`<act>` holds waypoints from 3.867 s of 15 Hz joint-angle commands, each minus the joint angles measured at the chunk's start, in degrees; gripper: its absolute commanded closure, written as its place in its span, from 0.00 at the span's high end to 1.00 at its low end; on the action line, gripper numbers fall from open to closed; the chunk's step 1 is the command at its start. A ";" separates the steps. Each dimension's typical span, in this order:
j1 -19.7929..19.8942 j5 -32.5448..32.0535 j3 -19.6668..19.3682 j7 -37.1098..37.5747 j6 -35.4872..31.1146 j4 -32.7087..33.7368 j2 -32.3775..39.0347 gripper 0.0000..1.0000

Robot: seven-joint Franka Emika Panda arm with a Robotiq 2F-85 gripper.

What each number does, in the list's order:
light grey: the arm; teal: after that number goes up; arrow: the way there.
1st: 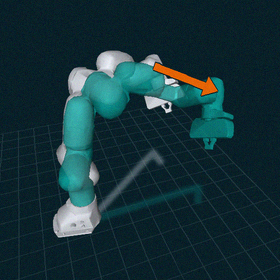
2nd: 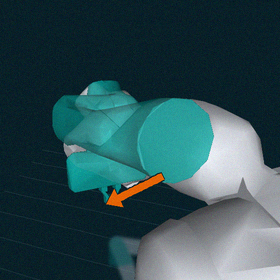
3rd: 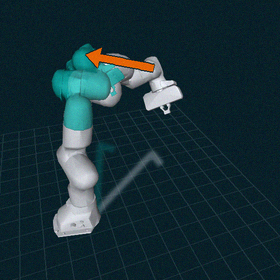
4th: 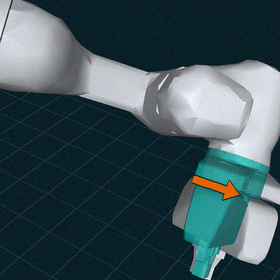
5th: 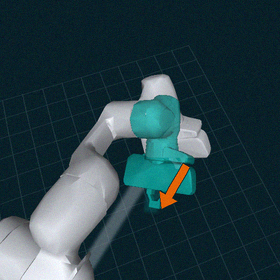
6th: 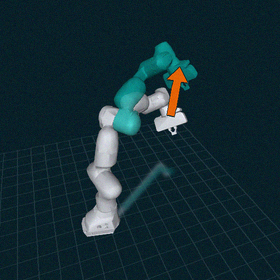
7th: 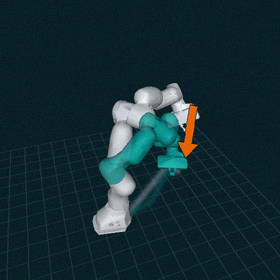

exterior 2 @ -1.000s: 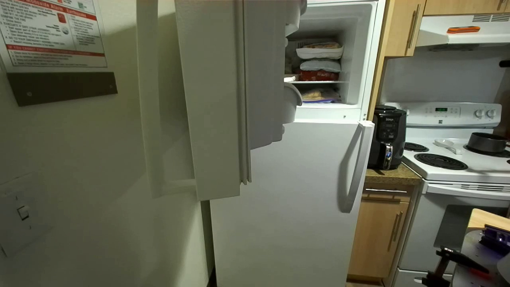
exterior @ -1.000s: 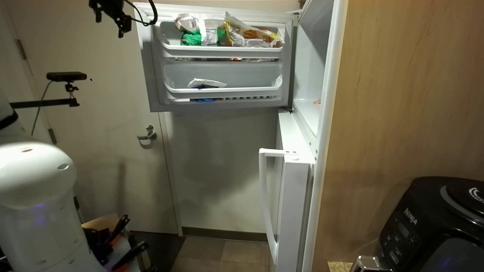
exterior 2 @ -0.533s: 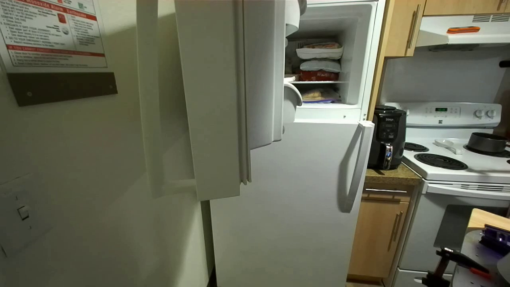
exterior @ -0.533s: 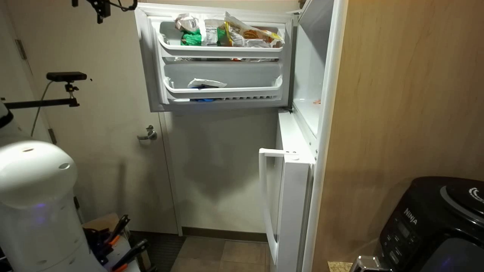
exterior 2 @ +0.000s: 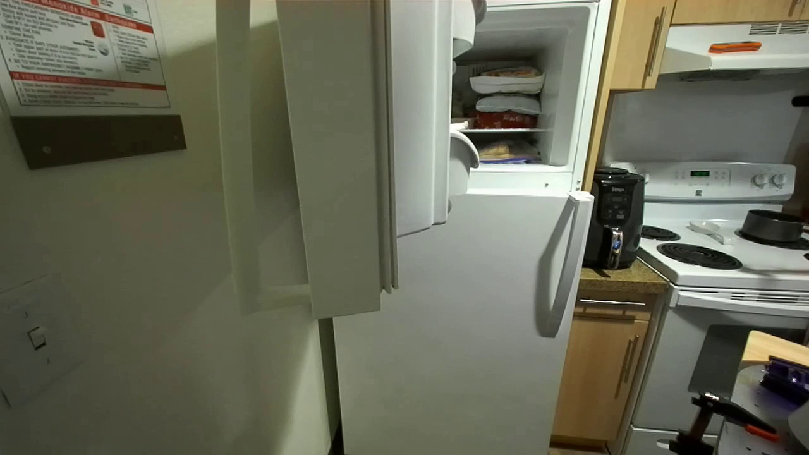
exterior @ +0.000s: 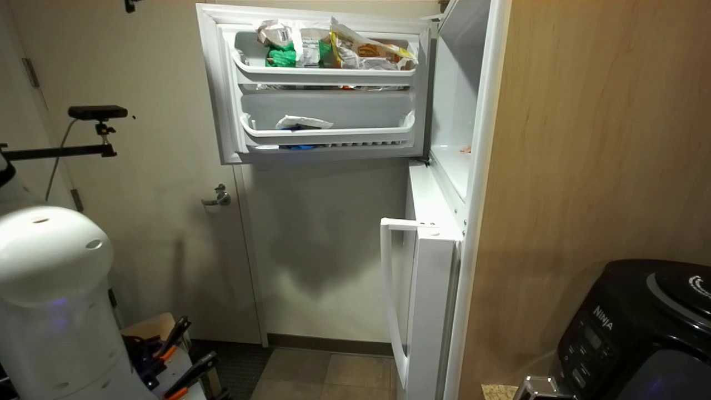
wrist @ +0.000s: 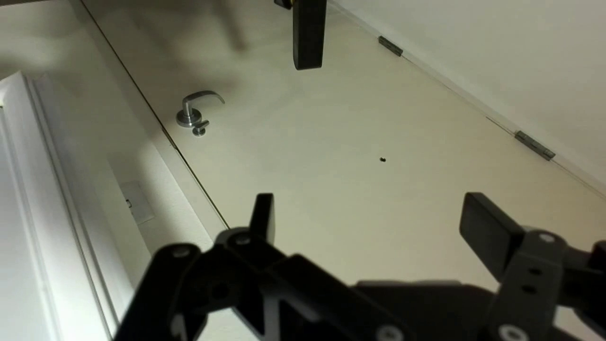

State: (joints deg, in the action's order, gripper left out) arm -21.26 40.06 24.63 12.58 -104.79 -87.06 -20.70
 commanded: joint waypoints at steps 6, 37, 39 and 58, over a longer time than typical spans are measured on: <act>0.01 -0.19 0.01 0.25 0.18 0.45 0.26 1.00; 3.39 -8.38 -6.34 0.37 15.24 2.33 -6.48 1.00; 4.37 -10.60 -7.52 -0.15 17.92 2.17 -7.84 1.00; 15.67 -35.43 -21.62 -16.37 36.03 -0.08 -15.08 1.00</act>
State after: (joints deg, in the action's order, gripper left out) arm -6.60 8.21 4.10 1.97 -69.30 -84.74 -34.59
